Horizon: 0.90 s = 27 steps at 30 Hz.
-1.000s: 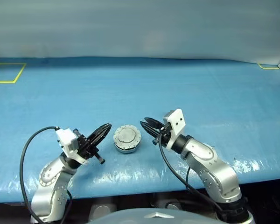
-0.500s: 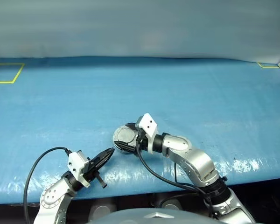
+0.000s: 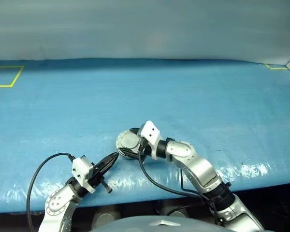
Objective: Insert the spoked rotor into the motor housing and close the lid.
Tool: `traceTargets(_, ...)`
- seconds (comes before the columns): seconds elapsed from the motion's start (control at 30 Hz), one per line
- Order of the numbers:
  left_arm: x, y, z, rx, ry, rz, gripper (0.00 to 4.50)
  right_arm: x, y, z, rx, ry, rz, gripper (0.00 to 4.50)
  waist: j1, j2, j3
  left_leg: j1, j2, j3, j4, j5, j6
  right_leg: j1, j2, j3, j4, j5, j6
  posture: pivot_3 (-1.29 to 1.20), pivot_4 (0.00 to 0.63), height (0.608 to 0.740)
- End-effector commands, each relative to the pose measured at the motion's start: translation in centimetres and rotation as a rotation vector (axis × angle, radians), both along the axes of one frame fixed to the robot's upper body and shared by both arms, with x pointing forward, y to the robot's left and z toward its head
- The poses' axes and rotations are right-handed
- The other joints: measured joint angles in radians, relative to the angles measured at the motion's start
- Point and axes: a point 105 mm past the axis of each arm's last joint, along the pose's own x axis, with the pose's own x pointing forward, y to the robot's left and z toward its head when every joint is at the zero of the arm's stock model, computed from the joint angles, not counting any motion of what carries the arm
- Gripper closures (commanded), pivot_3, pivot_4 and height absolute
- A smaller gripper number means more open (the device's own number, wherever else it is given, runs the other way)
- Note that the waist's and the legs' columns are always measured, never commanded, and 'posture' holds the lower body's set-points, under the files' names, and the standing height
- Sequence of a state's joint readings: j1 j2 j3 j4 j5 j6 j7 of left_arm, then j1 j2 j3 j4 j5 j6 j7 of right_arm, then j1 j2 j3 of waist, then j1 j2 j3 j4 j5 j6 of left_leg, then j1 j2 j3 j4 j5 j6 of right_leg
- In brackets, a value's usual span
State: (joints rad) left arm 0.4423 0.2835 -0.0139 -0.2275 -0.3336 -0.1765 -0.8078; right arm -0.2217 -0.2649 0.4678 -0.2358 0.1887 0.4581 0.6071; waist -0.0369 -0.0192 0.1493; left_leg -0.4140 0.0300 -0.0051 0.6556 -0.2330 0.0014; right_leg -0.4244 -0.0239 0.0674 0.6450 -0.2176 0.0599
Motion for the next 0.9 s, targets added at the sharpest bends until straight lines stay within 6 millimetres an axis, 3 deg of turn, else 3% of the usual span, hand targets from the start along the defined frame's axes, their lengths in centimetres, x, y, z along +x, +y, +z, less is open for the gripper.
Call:
traceTargets(0.03, -0.2, 0.0, 0.2, -0.011, -0.012, 0.003, 4.50, -0.3, 0.4, 1.4, 0.034, -0.062, 0.026, 1.34, 0.000, 0.000, 0.000, 0.000, 0.000, 0.000, 0.000, 0.000, 0.000, 0.000, 0.000, 0.000, 0.000, 0.000, 0.000, 0.00, 0.150, 0.740)
traceTargets(0.27, -0.6, 0.6, -0.2, 0.007, -0.004, 0.044, 4.50, -0.8, 1.1, 2.0, 0.029, -0.093, 0.065, 3.61, 0.000, 0.000, 0.000, 0.000, 0.000, 0.000, 0.000, 0.000, 0.000, 0.000, 0.000, 0.000, 0.000, 0.000, 0.000, 0.00, 0.150, 0.740)
traceTargets(0.57, -0.9, 0.7, -0.4, 0.001, 0.001, 0.058, 4.50, -0.8, 1.2, 2.2, 0.005, -0.119, 0.098, 3.61, 0.000, 0.000, 0.000, 0.001, 0.000, 0.000, 0.000, 0.000, 0.000, -0.002, 0.000, 0.000, 0.000, 0.000, 0.000, 0.00, 0.150, 0.740)
traceTargets(0.7, -0.9, 0.7, -0.5, 0.002, 0.007, 0.057, 4.50, -0.6, 0.9, 2.5, -0.023, -0.130, 0.108, 2.80, 0.000, 0.000, 0.000, 0.000, 0.000, 0.000, 0.000, 0.000, 0.000, -0.002, 0.000, 0.000, 0.000, 0.000, 0.000, 0.00, 0.150, 0.740)
traceTargets(0.9, -0.9, 0.6, -0.6, 0.000, 0.009, 0.057, 4.50, -0.3, 0.2, 2.0, -0.104, -0.123, 0.126, 0.81, 0.000, 0.000, 0.000, 0.001, 0.000, 0.000, 0.000, 0.000, 0.000, -0.002, 0.000, 0.000, 0.000, 0.000, 0.000, 0.00, 0.150, 0.740)
